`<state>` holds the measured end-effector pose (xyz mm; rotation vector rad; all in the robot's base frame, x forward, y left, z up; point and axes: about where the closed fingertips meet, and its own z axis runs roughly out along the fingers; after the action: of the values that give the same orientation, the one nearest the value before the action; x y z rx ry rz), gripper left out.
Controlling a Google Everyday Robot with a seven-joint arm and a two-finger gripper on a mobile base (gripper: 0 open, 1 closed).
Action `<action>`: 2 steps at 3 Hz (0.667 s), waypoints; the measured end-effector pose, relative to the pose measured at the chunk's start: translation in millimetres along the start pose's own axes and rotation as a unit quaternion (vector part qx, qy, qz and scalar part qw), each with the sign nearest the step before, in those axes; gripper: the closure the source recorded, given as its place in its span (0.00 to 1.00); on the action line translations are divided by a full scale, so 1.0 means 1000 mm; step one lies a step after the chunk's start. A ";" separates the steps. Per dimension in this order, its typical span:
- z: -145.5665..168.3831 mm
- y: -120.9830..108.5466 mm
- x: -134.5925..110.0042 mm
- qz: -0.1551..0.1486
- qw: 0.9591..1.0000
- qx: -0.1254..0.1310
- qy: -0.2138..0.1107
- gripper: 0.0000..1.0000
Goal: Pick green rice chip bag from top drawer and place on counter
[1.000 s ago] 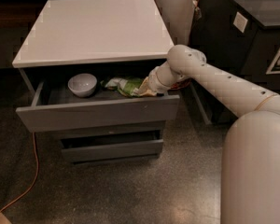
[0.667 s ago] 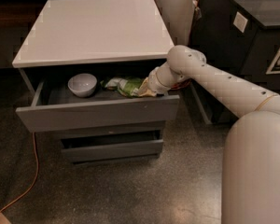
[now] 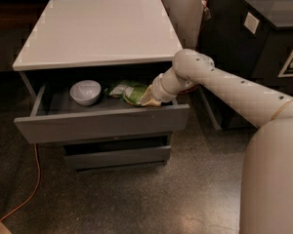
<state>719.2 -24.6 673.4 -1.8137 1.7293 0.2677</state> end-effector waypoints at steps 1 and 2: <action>-0.003 0.014 -0.010 0.001 1.000 -0.009 -0.004 1.00; -0.005 0.030 -0.019 0.005 1.000 -0.019 -0.009 1.00</action>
Offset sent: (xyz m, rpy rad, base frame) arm -0.0527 0.0185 0.0116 0.0274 0.0571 0.0189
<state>686.5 -10.4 678.7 -1.8239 1.7323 0.3232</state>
